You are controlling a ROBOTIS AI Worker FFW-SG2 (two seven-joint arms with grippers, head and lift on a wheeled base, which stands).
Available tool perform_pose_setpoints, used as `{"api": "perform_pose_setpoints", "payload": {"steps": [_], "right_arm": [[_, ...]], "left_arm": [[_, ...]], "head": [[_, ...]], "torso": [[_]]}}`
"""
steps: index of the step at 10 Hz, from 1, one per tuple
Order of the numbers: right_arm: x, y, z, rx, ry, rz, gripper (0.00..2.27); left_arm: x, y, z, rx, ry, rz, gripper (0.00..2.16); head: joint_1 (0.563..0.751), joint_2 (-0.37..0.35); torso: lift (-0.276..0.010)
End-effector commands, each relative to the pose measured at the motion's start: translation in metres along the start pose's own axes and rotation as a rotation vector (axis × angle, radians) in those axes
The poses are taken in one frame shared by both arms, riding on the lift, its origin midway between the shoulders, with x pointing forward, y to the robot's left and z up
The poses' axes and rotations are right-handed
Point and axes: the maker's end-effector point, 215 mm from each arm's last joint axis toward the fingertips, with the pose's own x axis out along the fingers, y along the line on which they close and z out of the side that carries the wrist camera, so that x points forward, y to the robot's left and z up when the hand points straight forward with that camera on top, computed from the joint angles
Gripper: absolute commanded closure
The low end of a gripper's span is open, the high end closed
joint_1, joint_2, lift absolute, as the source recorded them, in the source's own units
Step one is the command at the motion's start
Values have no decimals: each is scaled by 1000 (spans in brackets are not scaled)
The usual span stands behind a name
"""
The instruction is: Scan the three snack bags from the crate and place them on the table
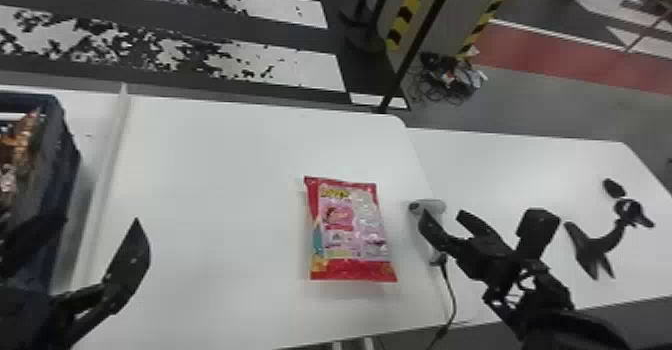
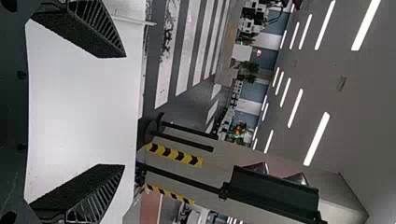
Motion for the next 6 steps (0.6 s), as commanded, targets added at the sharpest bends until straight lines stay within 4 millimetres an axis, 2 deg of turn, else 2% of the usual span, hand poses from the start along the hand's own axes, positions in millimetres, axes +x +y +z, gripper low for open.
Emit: {"api": "perform_pose_setpoints", "payload": {"steps": [1,4,6], "right_arm": [[4,-11,-8,-15,6,-12,43],[16,-25,-26,-42,27,-15,46],[29,-25,-39,-52,62,-2,46]], "left_arm": [[0,1,-2,-6,2,3,19],[0,5,-5,-4,12,10,19],[-1,9,-10,-1,22,17,19]], "head": [[695,-350],[695,-350],[695,-350]], "torso": [[-62],[-62],[-62]]}}
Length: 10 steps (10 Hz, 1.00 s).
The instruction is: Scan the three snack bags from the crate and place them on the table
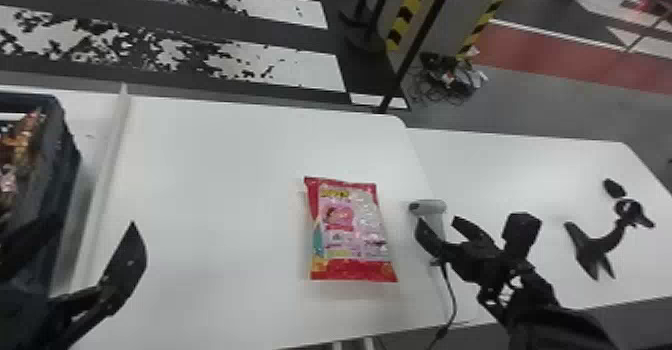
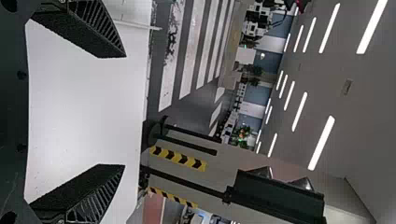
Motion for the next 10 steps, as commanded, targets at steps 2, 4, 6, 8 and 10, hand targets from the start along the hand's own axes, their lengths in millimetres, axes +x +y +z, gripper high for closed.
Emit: {"api": "perform_pose_setpoints", "payload": {"steps": [2,4,6,8,10], "right_arm": [[14,-2,-10,-8,24,13,46],[18,-9,-10,-18,23,11,46],[19,-23,-12,-31,26,0,46],[26,-31,-18,-65,34,-10,46],[35,-31,-26,-80,66,-5,93]], "left_arm": [[-2,3,-6,1,10,4,19],[-3,2,-6,-1,11,4,19],[-3,0,-7,-4,12,-1,19],[-6,-3,-8,-6,15,-7,19],[-7,-4,-9,-3,17,-8,19]], "head": [[695,-350],[695,-350],[695,-350],[695,-350],[695,-350]], "torso": [[-62],[-62],[-62],[-62],[-62]]}}
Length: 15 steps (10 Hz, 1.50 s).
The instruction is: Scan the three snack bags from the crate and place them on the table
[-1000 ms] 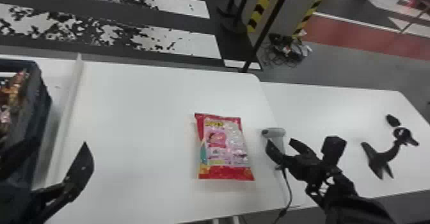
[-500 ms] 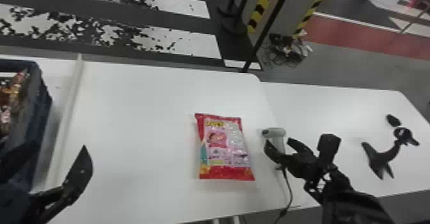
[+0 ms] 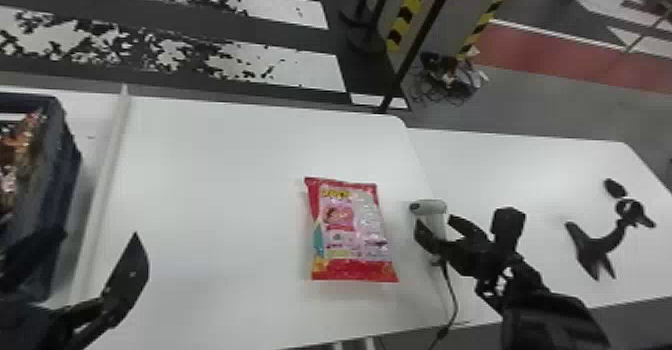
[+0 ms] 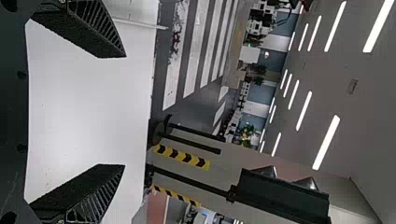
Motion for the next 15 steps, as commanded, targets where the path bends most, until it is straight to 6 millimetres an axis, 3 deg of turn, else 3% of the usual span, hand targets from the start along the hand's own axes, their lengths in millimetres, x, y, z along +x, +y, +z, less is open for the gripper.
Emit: {"api": "perform_pose_setpoints", "payload": {"steps": [1,2,3,4,5,10,13,15], "right_arm": [[7,-3,-7,-4,26,-7,248],[10,-4,-11,-15,44,-9,448],[12,-6,-12,-11,50,-12,1197],[12,-10,-15,-6,66,-17,1784],[12,-10,-15,-12,68,-17,1919],[7,-16,-12,7,60,-33,2044],[-13,-16,-4,59,71,-61,2044],[-28,-5,4,110,64,-59,2044]], "left_arm": [[0,-2,0,1,-2,-2,19],[-1,-3,-1,0,0,-5,19],[0,-3,0,3,-1,-6,19],[0,-4,0,4,-2,-7,19],[0,-4,1,4,-3,-8,19],[3,-5,3,26,-6,-11,19],[7,-7,5,27,-10,-12,19],[8,-11,5,25,-12,-22,19]], "head": [[695,-350],[695,-350],[695,-350],[695,-350],[695,-350],[695,-350],[695,-350],[695,-350]], "torso": [[-62],[-62],[-62],[-62],[-62],[-62],[-62],[-62]]}}
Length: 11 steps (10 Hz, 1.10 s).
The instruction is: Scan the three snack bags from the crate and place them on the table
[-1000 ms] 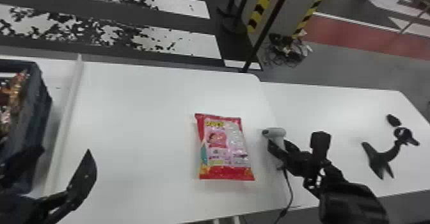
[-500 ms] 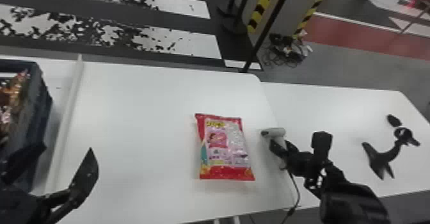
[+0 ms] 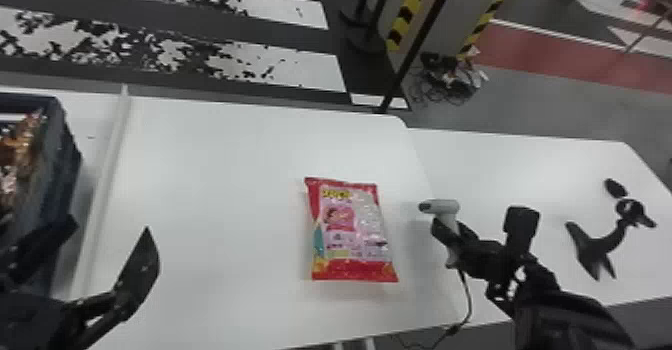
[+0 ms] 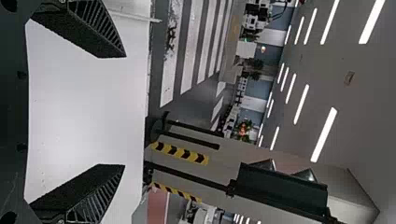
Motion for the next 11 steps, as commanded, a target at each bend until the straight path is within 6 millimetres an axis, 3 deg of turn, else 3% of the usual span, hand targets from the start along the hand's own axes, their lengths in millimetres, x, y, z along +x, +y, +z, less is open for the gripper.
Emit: {"api": "perform_pose_setpoints", "payload": {"steps": [1,3,7,11], "right_arm": [[-14,10,6,50,0,8,2044],[-32,31,20,95,-36,42,2044],[-56,66,19,181,-29,94,2044],[-80,125,21,225,-18,185,2044]], "left_arm": [[1,-3,1,-1,-2,-5,19],[0,-3,2,1,-3,-9,19],[-3,-5,4,2,-2,-11,19],[-6,-7,2,0,4,-13,19]], "head": [[695,-350],[695,-350],[695,-350],[695,-350]], "torso": [[-62],[-62],[-62],[-62]]}}
